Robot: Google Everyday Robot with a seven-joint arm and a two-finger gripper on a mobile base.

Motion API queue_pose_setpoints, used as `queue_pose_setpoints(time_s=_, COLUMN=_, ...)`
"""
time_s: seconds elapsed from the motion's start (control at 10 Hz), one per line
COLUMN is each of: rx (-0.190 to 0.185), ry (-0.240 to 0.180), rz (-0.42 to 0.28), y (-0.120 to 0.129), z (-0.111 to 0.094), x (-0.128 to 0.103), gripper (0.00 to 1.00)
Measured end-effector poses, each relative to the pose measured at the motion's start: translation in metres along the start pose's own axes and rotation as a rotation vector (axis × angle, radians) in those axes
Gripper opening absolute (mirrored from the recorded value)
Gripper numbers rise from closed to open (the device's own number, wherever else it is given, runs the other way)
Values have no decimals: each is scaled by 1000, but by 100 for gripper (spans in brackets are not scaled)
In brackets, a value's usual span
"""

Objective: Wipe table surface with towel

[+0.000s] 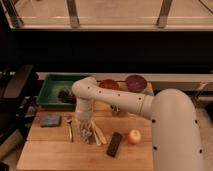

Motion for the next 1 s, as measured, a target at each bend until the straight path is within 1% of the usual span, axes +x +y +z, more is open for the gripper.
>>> queue_pose_setpoints(time_s=0.1, rx=8, ry=-13, rz=-15, y=-4, z=10, x=1, gripper=8)
queue_pose_setpoints(time_s=0.3, rx=21, ry=-24, rz=-37, y=-12, z=20, x=-1, gripper=8)
queue_pose_setpoints(time_s=0.5, rx=23, ry=-38, rz=-51, y=-17, z=29, x=-12, gripper=8)
queue_pose_setpoints(time_s=0.6, rx=26, ry=-38, rz=-40, y=-14, z=33, x=-20, gripper=8)
queue_pose_setpoints(time_s=0.8, rx=25, ry=-27, rz=4, y=2, z=32, x=-37, gripper=8)
queue_pose_setpoints(time_s=1.0, rx=23, ry=-4, rz=57, y=24, z=18, x=-47, gripper=8)
